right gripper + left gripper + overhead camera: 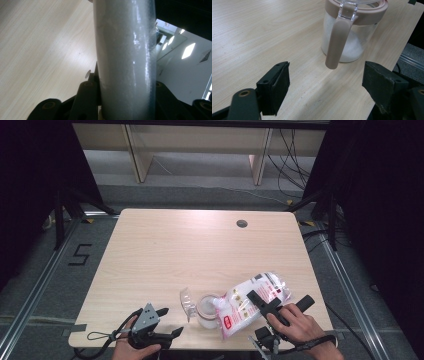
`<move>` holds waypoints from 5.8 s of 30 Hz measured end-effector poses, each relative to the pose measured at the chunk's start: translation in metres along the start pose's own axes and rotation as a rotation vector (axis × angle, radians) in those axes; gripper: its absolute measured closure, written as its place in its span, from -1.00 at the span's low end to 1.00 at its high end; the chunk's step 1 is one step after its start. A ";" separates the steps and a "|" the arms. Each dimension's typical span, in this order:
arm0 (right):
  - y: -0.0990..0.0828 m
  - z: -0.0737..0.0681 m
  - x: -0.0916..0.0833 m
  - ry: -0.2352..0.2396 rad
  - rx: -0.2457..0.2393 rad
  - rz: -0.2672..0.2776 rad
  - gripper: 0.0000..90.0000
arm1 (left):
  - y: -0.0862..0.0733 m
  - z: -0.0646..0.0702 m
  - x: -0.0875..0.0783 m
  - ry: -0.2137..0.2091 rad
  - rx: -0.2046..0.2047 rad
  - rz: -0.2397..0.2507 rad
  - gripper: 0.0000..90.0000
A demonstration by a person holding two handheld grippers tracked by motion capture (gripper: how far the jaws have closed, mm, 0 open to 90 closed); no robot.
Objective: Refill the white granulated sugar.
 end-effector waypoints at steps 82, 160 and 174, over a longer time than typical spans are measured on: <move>0.001 0.001 -0.001 0.000 0.003 0.009 0.62 | 0.001 -0.001 0.000 -0.001 0.024 0.002 -0.52; -0.001 0.003 -0.004 0.003 0.006 0.008 0.67 | 0.000 -0.001 0.000 0.005 0.003 -0.003 -0.52; 0.000 0.005 -0.003 -0.003 -0.013 0.020 0.67 | 0.000 -0.001 0.000 0.000 0.022 -0.002 -0.52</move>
Point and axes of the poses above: each handheld gripper's, and its own axes: x roughly forward along the jaws, y roughly out of its top, z roughly to its right, the point moved 9 cm from there along x, roughly forward along the jaws, and after that the axes turned 1 degree about -x, right-handed, at the moved point
